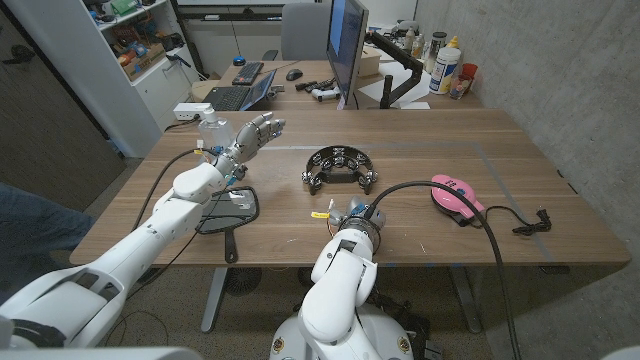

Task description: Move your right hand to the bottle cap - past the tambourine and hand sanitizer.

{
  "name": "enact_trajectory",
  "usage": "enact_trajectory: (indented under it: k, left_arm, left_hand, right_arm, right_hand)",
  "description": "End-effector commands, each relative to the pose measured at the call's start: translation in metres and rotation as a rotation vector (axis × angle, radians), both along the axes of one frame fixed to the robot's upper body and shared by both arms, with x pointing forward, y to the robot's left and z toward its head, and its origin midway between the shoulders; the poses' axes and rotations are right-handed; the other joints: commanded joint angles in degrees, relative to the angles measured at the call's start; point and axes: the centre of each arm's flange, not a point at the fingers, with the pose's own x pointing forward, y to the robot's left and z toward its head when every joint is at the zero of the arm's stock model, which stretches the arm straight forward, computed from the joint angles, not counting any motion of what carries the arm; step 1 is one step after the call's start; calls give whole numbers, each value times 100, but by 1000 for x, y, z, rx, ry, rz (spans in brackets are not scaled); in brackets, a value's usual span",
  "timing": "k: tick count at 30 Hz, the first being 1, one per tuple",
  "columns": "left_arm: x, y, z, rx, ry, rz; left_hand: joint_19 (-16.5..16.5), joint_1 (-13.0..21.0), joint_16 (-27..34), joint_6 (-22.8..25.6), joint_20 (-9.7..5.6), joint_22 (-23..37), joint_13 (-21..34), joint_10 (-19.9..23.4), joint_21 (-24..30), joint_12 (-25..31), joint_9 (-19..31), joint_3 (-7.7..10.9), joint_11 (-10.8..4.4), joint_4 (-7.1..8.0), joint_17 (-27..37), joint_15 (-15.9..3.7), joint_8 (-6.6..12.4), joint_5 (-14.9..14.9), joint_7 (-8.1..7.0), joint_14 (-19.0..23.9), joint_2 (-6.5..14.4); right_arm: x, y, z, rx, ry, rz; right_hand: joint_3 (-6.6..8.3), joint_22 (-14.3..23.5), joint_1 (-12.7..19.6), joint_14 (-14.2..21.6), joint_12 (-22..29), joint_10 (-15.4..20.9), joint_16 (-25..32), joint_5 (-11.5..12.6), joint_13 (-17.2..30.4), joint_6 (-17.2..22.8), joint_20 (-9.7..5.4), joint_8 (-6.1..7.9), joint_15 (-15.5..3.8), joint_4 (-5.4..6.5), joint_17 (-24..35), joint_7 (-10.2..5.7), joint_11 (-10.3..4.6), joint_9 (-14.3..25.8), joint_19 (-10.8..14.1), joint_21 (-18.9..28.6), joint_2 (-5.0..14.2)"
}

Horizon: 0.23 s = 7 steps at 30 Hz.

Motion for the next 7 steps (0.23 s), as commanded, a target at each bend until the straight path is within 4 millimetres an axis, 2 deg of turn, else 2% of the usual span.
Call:
enact_trajectory:
  k: [1,7]
  left_arm:
    - [4,2,5,-3,-5,7]
    - [3,-3,5,-2,-9,2]
  left_hand:
    - [-33,-8,17,58,-117,14,10,-19,-28,15,17,-29,17,13,16,-3,11,50,-6,-24,41]
    - [-29,-8,18,63,-113,14,10,-23,-32,14,17,-36,15,13,16,-5,13,52,-7,-25,43]
  right_arm:
    - [-2,-2,-4,4,20,-32]
    - [-3,-5,-6,15,11,-34]
  right_hand:
    - [1,18,38,20,7,62,-6,45,19,56,36,-3,8,30,29,-10,-25,8,19,-23,-47]
    - [4,19,52,32,11,78,-4,52,19,87,45,3,-5,23,27,-9,-27,8,26,-38,-58]
